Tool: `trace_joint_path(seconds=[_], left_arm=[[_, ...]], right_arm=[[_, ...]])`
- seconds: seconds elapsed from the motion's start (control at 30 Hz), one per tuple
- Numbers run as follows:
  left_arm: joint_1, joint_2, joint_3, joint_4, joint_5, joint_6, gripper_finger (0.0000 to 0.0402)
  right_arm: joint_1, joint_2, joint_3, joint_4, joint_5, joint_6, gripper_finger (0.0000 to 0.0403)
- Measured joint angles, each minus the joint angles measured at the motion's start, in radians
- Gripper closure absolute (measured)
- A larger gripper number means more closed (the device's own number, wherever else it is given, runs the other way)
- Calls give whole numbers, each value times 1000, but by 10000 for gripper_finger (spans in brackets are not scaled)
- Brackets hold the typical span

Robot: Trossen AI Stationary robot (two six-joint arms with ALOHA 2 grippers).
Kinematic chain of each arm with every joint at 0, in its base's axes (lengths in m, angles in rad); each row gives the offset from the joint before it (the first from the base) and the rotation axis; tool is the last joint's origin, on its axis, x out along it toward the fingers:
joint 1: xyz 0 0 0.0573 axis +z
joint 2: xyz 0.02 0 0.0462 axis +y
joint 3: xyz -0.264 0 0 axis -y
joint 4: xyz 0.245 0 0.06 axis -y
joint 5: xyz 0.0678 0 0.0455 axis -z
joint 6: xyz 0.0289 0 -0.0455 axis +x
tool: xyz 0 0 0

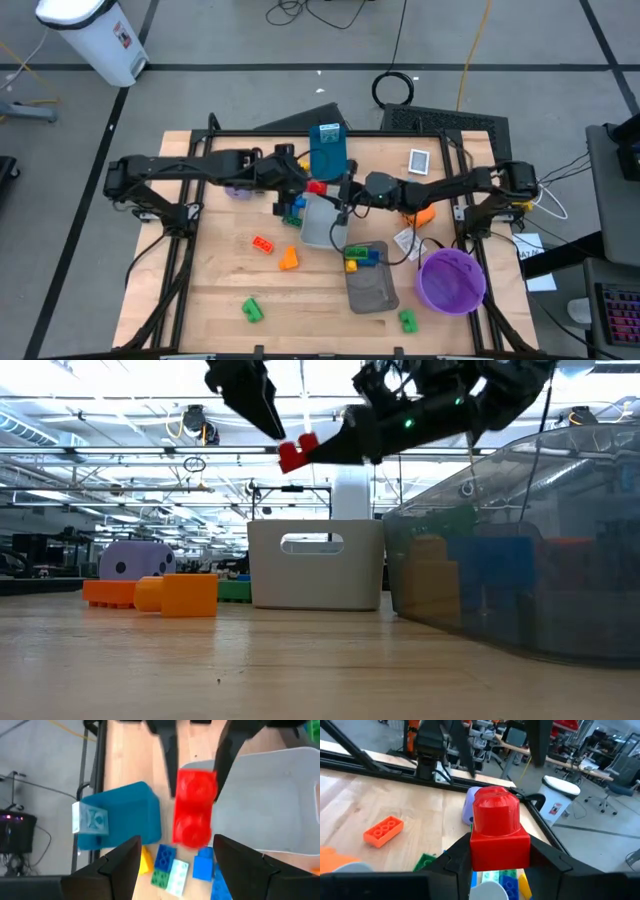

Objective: Pick & Place Toys
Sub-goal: Put the red game piece into the black bin

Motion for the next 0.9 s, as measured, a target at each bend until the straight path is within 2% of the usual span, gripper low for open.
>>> trace_joint_path(seconds=[0.23,0.37,0.47,0.67,0.9], left_arm=[[14,-83,35,-59,-84,-8,147],[41,-140,35,-97,-55,-66,147],[59,-169,8,-87,13,-105,147],[72,-222,-183,80,127,-178,147],[67,-233,-443,394,196,-307,147]], right_arm=[[33,-231,0,-357,94,-20,268],[83,-379,0,-547,127,43,268],[139,-475,0,-653,124,133,268],[295,-571,0,-785,123,345,268],[456,-528,0,-840,124,569,268]])
